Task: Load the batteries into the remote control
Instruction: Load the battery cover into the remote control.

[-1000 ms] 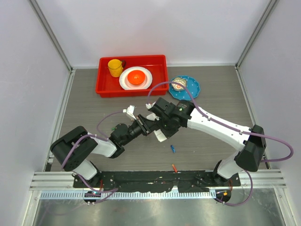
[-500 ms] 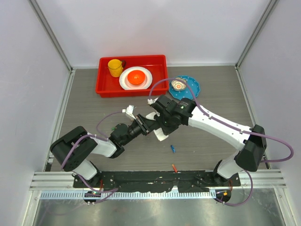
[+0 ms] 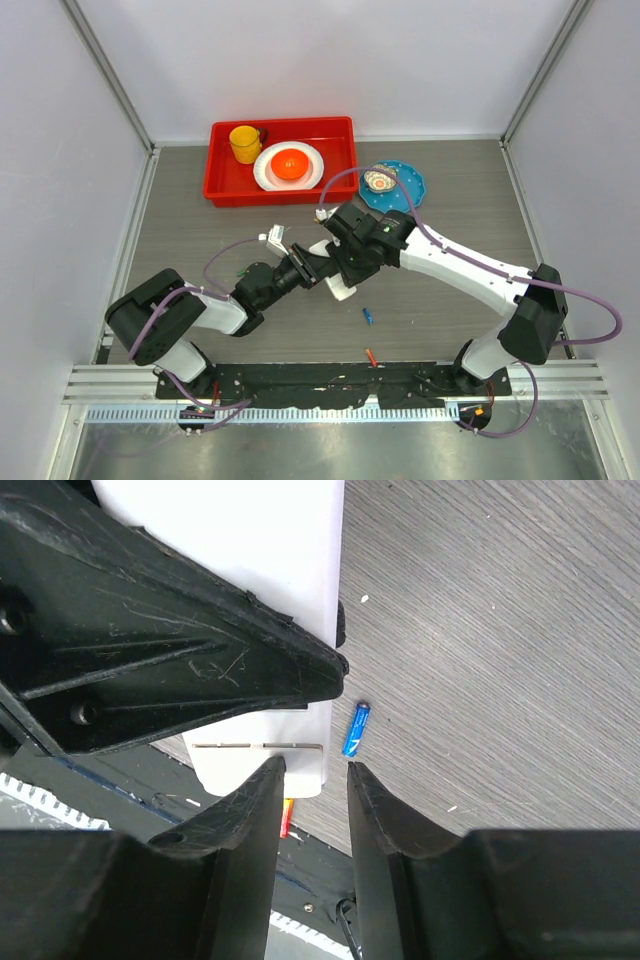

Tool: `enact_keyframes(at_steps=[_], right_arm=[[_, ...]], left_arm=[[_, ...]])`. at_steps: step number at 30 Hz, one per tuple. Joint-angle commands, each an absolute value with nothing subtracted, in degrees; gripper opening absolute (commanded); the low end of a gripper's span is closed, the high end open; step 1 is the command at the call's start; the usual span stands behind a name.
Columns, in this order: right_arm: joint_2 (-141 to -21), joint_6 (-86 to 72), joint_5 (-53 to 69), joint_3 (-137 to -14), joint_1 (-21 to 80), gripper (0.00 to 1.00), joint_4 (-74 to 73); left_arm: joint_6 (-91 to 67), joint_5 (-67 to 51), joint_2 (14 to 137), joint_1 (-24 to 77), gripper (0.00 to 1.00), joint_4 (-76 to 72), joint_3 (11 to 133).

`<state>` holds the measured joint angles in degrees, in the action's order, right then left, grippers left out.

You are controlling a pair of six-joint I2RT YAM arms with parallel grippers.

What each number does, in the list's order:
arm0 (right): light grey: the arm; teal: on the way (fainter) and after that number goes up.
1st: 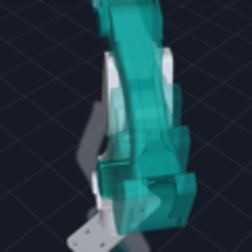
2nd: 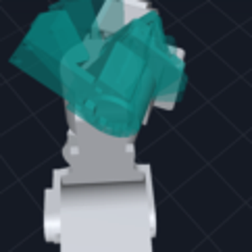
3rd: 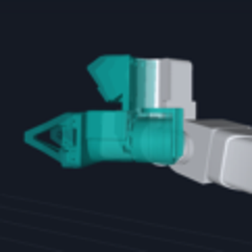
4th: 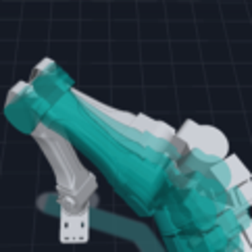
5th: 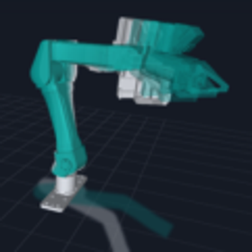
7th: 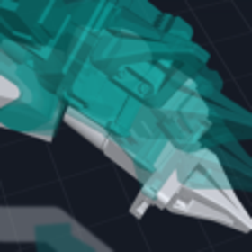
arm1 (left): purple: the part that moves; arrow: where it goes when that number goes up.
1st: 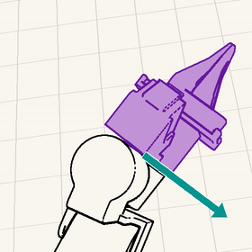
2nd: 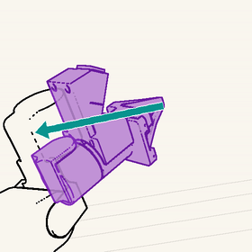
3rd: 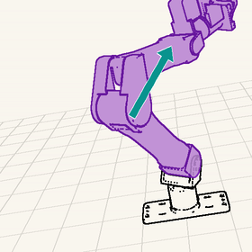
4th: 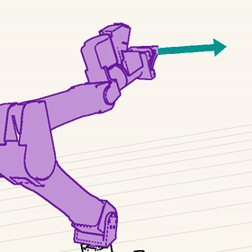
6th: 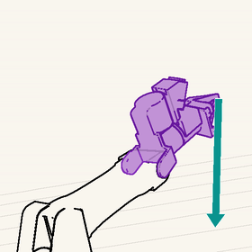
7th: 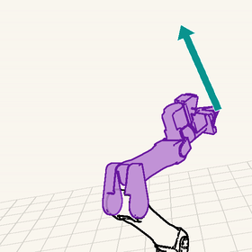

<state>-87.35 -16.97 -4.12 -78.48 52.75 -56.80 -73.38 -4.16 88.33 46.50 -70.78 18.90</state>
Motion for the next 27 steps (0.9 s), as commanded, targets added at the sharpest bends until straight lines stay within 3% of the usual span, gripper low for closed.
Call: enact_keyframes(at_steps=[1,27], right_arm=[[-85.5,-18.6,-4.4,-77.9,52.0,0.38,-50.5],[-82.2,-20.0,-3.2,-82.1,51.3,0.44,-51.2]], left_arm=[[-74.9,-5.4,84.9,47.1,0.00,-88.6,19.7],[-75.0,-4.4,89.0,47.0,0.00,-88.6,19.9]])
